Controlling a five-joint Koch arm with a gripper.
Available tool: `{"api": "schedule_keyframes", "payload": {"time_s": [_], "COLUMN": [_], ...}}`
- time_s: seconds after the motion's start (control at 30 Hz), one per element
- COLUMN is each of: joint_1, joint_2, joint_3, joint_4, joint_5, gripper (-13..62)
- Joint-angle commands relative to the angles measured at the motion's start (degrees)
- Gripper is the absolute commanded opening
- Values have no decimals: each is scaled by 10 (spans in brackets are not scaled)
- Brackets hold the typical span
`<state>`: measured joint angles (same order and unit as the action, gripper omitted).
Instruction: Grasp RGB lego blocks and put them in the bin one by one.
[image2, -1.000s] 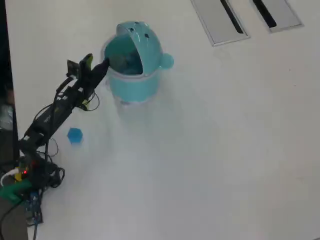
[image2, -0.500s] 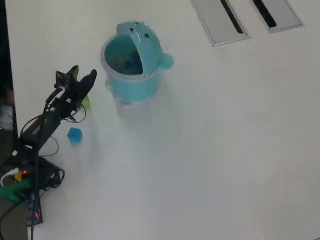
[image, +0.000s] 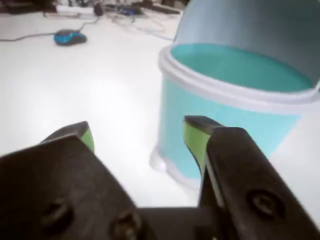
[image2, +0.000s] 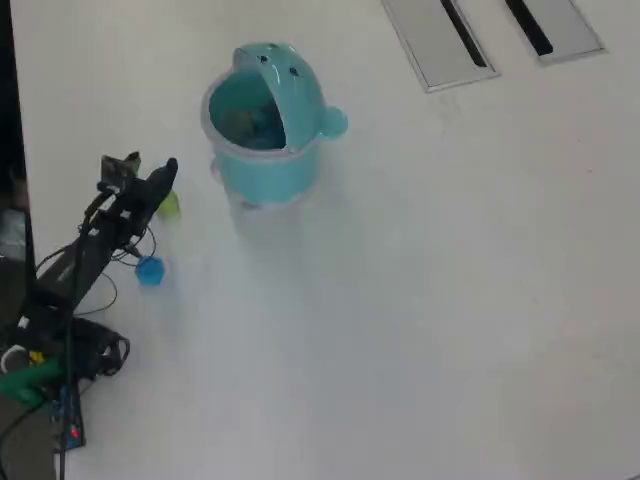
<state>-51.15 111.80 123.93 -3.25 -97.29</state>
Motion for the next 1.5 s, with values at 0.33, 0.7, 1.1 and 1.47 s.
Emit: {"api": "schedule_keyframes", "payload": {"time_s": [0.33,0.7,1.1,1.47], "joint_1": [-32,-35,-72,-80], "joint_2": [24,-4,-100,-165], "joint_3": [-11,13,9,-15], "joint_4": [42,93,82,63], "joint_5": [-27,-67,-64,-63], "gripper": [323,322,322,322]}}
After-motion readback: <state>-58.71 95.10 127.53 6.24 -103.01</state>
